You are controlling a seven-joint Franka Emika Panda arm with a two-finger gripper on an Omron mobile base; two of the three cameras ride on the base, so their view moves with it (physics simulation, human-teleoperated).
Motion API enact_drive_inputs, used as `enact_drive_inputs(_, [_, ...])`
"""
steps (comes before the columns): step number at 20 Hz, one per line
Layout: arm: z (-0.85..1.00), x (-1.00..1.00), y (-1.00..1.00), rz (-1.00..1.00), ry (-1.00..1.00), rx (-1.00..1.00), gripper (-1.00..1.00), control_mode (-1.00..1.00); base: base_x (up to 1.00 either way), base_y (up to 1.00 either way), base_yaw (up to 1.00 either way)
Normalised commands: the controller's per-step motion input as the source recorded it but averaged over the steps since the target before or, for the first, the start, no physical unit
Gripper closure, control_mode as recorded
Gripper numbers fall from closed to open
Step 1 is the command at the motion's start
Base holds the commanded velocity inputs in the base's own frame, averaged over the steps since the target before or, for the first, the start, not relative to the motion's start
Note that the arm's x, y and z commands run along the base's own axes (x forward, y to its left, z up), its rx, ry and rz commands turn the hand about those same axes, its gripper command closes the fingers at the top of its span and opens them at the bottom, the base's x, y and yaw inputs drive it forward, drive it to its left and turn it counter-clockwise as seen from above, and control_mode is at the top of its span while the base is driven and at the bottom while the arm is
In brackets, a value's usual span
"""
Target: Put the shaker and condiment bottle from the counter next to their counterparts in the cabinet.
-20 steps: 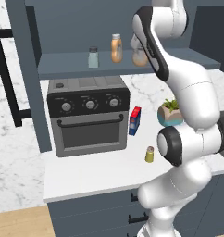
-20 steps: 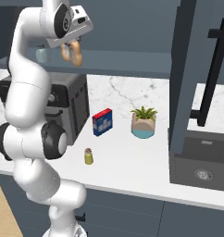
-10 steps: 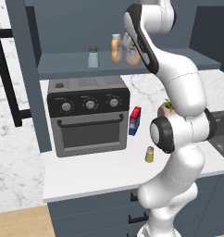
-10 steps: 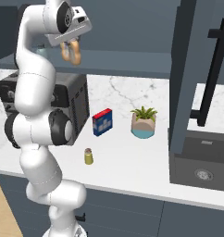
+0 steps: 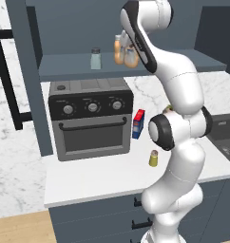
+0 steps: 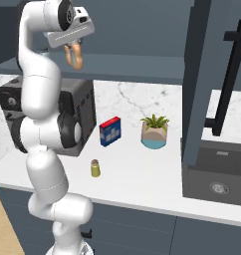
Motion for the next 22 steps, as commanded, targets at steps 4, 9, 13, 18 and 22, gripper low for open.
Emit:
enact_drive_inputs(4, [0.0,0.16,0.0,0.0,0.06,0.01,-1.0,-1.0,0.0,0.0,0.0])
enact_drive_inputs(9, [0.0,0.0,0.0,0.0,0.0,0.0,-1.0,-1.0,0.0,0.0,0.0])
enact_drive_inputs(13, [0.0,0.0,0.0,0.0,0.0,0.0,-1.0,-1.0,0.0,0.0,0.0])
enact_drive_inputs(18, [0.0,0.0,0.01,0.01,0.0,0.0,-1.0,-1.0,0.0,0.0,0.0])
enact_drive_inputs(22, [0.0,-0.31,0.0,0.0,0.0,0.0,-1.0,-1.0,0.0,0.0,0.0])
